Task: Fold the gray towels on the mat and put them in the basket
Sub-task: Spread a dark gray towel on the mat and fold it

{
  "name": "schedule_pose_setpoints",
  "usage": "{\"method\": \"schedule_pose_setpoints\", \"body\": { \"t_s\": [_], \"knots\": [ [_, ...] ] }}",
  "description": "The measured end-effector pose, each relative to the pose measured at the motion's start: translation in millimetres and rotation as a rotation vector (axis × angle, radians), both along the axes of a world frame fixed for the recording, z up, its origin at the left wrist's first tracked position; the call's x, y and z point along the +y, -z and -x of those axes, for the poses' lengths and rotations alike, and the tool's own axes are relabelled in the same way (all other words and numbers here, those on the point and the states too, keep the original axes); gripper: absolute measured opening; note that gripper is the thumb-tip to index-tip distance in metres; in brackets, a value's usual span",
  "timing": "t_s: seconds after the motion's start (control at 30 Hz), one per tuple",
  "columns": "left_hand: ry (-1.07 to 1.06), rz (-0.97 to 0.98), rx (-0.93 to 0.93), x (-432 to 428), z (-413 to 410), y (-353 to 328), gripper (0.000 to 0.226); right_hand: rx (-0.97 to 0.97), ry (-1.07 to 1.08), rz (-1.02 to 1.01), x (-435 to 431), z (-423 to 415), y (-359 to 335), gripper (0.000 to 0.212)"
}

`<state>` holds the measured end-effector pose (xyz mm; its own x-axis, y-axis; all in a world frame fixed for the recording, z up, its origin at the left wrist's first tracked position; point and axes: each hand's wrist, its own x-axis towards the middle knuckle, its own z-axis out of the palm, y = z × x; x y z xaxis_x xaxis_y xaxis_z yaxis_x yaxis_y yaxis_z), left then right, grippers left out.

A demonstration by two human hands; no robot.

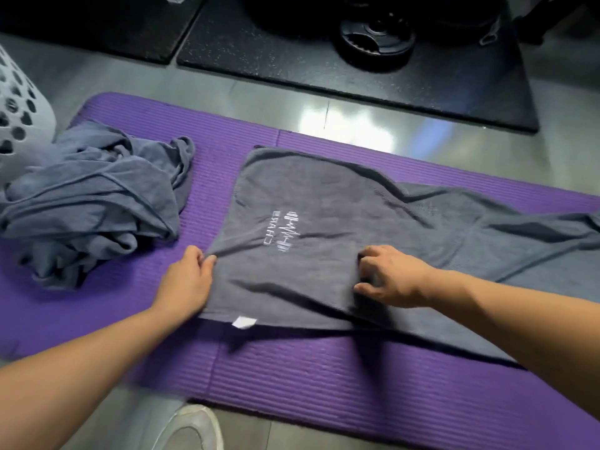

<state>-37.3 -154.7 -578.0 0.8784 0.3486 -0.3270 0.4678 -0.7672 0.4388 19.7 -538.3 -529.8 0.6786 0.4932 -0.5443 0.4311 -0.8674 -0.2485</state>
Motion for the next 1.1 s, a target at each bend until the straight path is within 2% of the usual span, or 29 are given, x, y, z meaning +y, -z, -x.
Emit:
{"method": "schedule_pose_setpoints", "body": {
  "t_s": [0.1, 0.17, 0.23, 0.3, 0.37, 0.43, 0.47, 0.53, 0.57, 0.63, 0.7, 0.8, 0.87, 1.03, 1.1],
  "knots": [
    [0.053, -0.125, -0.029, -8.7, -7.8, -7.4, 0.033, 0.057, 0.000, 0.121, -36.4, -1.8, -24.7, 0.024],
    [0.112, -0.102, -0.147, -22.8, -21.8, -17.3, 0.035, 0.096, 0.037, 0.235, -71.4, 2.4, -39.1, 0.027],
    [0.319, -0.132, -0.198, -43.1, -36.8, -30.4, 0.024, 0.106, 0.078, 0.298, -108.7, 15.1, -48.9, 0.031],
    [0.616, -0.255, -0.219, -72.7, -47.2, -45.2, 0.017, 0.109, 0.101, 0.280, -142.1, 37.0, -56.2, 0.027],
    [0.943, -0.230, -0.110, -109.5, -55.0, -65.8, 0.013, 0.127, 0.135, 0.213, -168.6, 65.5, -58.8, 0.018],
    [1.269, -0.153, 0.166, -150.3, -58.9, -86.3, 0.030, 0.154, 0.163, 0.146, -187.3, 95.3, -51.2, 0.013],
    [1.425, -0.186, 0.283, -169.7, -58.8, -93.5, 0.036, 0.170, 0.173, 0.124, -195.2, 109.6, -43.3, 0.014],
    [1.646, -0.303, 0.371, -207.9, -55.3, -100.4, 0.031, 0.195, 0.185, 0.087, -209.5, 133.4, -24.4, 0.020],
    [1.707, -0.328, 0.347, -223.1, -51.0, -99.9, 0.029, 0.193, 0.191, 0.062, -211.3, 143.0, -15.7, 0.021],
    [1.748, -0.299, 0.291, -262.8, -39.1, -91.2, 0.026, 0.091, 0.224, -0.034, -217.4, 159.0, -0.1, 0.023],
    [1.724, -0.225, 0.189, -297.6, -23.7, -74.8, 0.019, -0.089, 0.295, -0.152, -225.7, 169.1, 18.8, 0.023],
    [1.612, -0.229, 0.011, -321.8, 1.9, -41.2, 0.032, -0.269, 0.390, -0.299, -237.7, 174.5, 41.2, 0.017],
    [1.491, -0.222, -0.034, -325.3, 11.9, -24.6, 0.031, -0.330, 0.423, -0.344, -242.1, 174.5, 48.7, 0.018],
    [1.137, -0.048, -0.076, -338.9, 5.2, -17.3, 0.006, -0.439, 0.501, -0.351, -242.5, 169.6, 57.5, 0.020],
    [1.109, -0.034, -0.145, -342.1, -1.7, -16.2, 0.010, -0.444, 0.557, -0.364, -242.0, 165.6, 60.3, 0.022]
  ]
}}
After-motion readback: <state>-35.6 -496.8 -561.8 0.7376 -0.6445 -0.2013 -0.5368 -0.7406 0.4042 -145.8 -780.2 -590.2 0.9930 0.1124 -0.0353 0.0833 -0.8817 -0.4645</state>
